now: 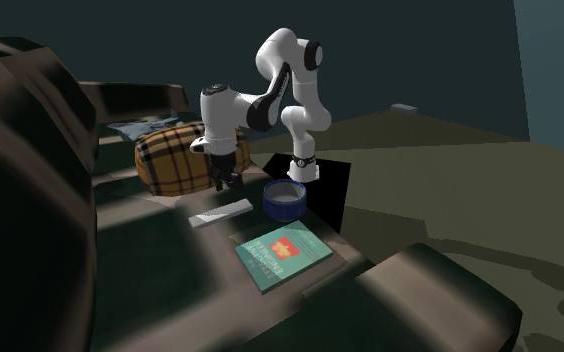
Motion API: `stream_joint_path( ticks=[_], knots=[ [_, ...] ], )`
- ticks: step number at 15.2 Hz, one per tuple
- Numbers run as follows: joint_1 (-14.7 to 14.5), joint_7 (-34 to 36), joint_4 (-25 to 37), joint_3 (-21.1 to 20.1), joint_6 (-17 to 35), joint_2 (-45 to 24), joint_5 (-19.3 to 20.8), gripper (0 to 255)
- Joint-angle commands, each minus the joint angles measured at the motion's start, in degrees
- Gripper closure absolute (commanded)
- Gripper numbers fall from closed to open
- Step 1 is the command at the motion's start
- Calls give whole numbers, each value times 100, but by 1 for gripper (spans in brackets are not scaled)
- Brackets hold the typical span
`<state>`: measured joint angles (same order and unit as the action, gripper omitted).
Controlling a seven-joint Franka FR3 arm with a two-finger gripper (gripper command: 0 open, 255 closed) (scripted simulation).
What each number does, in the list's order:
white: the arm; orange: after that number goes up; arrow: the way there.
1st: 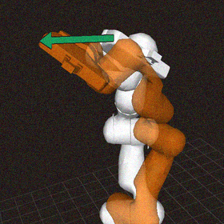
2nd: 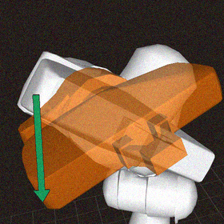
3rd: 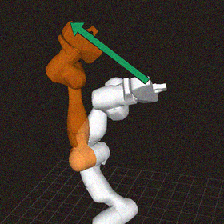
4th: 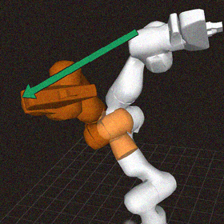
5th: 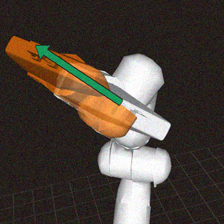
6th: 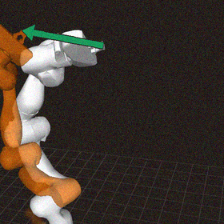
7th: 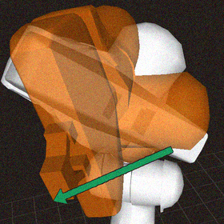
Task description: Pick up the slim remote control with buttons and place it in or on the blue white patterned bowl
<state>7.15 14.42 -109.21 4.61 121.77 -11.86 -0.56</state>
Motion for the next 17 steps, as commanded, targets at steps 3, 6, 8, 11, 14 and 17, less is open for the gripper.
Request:
stream_joint_path(
  ticks=[3,6,8,11,14,17],
  knots=[
    [75,127,548,76,69,-667,-14,0],
    [80,120,455,73,266,-771,-25,0],
    [84,115,400,70,395,-845,-33,0],
    [88,110,359,68,496,-906,-40,0],
    [88,110,360,68,496,-906,-40,0],
    [88,110,360,68,496,-906,-40,0]
  ],
)
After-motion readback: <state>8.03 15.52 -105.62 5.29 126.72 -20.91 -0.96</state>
